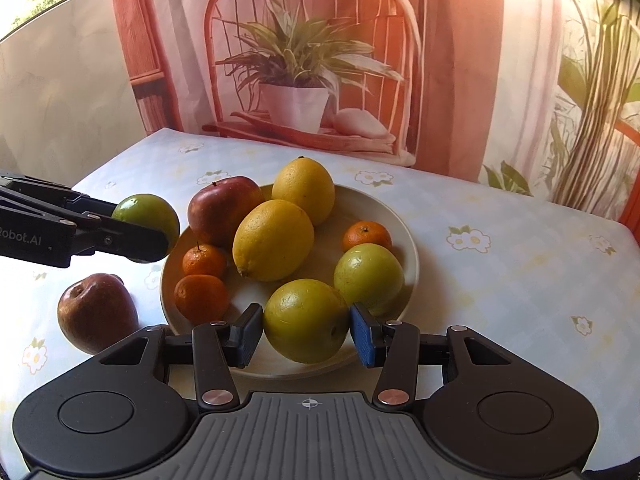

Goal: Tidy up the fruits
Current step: 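Carry both fruits over the plate and open the right tool to set the citrus down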

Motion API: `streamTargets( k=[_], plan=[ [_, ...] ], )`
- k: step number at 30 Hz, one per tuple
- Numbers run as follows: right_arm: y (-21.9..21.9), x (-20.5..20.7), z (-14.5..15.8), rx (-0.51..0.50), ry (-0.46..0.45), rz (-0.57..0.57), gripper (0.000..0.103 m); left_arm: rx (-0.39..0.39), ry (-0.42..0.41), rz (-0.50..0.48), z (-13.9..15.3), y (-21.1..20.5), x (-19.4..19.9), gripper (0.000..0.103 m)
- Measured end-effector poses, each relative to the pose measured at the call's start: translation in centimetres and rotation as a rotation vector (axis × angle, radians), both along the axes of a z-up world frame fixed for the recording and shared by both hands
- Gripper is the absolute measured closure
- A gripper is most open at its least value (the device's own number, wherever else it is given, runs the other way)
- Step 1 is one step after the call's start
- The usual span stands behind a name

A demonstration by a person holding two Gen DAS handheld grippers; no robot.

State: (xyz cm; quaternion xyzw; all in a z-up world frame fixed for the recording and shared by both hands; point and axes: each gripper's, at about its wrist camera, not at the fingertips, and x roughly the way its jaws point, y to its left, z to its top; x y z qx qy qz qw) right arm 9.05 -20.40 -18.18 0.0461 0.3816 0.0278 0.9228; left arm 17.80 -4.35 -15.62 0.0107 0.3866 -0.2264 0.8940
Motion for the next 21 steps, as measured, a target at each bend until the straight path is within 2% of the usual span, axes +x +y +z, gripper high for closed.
streamTargets(
  k=[9, 21],
  plan=[
    [0.3, 0.4, -0.9, 0.003, 0.009, -0.016, 0.059, 0.0, 0.023, -0.009, -0.7, -1.3, 1.0, 0.052],
    [-0.1, -0.4, -0.5, 0.036, -0.023, -0.057, 0.059, 0.045, 0.009, -0.029, -1.6, -2.9, 2.0, 0.052]
  ],
)
